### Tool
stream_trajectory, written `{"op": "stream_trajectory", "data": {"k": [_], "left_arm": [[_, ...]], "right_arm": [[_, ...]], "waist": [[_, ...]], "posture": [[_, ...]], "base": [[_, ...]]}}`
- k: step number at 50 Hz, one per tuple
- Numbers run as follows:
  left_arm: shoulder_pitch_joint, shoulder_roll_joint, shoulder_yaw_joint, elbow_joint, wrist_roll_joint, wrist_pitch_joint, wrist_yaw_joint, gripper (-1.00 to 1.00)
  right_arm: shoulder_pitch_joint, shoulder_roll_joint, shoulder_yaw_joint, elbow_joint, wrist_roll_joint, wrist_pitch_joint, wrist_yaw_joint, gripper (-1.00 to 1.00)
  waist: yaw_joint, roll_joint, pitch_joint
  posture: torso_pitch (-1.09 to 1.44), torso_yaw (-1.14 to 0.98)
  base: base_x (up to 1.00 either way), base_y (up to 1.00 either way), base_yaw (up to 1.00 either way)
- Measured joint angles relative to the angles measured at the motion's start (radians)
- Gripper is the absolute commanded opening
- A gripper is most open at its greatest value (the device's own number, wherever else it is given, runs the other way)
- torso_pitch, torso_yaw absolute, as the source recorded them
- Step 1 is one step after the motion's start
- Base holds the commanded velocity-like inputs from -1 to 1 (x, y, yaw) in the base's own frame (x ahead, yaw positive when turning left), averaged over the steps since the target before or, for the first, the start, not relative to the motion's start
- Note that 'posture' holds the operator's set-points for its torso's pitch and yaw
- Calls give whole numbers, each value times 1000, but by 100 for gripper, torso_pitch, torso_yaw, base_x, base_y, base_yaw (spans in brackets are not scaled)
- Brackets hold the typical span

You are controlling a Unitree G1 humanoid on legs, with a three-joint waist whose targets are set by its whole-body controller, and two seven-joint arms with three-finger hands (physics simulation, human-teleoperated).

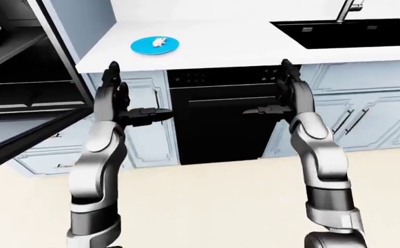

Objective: Place the fish on the top rack of the oven.

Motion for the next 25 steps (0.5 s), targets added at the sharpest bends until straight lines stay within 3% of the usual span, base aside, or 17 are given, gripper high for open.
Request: {"op": "stream_trajectory", "data": {"k": [10,16,25], "left_arm": [[-91,77,29,-3,-77,67,18,100],[-123,109,41,-96,-116,162,29,100],[-115,117,44,-94,-144,190,44,100]], "right_arm": [[-109,-40,-21,-29,35,74,4,100],[-125,-58,-37,-74,88,121,-9,100],[-134,-80,-42,-121,133,162,-39,100]], "waist": [[0,3,6],[-1,6,12],[-3,8,5]], "posture": [[0,0],[0,0],[0,0]], "base": [[0,0,0],[0,0,0],[6,0,0]]}}
